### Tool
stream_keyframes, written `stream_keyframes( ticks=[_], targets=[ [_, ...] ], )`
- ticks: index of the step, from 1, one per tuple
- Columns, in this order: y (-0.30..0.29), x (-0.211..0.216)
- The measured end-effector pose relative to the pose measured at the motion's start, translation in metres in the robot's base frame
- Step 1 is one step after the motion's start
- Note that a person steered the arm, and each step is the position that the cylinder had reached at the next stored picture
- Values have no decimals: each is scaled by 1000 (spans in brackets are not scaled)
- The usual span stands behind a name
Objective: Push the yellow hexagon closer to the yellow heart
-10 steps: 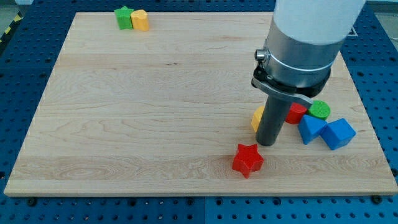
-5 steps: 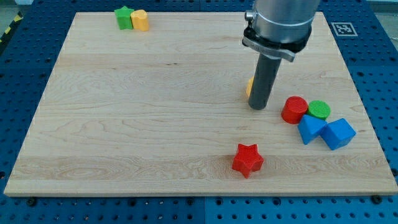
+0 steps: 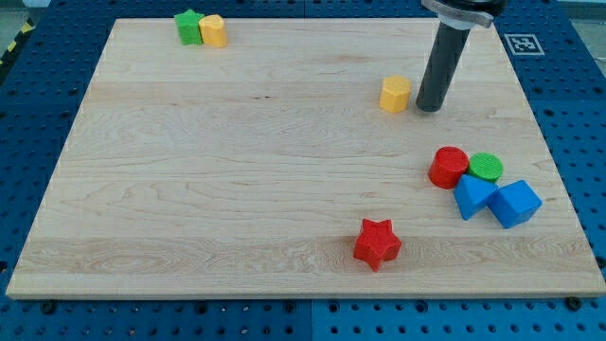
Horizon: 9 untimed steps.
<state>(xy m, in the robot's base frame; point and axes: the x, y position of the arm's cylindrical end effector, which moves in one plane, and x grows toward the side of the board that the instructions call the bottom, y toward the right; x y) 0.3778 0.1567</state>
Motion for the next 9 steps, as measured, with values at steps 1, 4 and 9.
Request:
stream_keyframes(
  ticks=[1,4,9],
  targets=[
    [-31,-1],
    [-54,-36],
    [-204,-56]
  ],
)
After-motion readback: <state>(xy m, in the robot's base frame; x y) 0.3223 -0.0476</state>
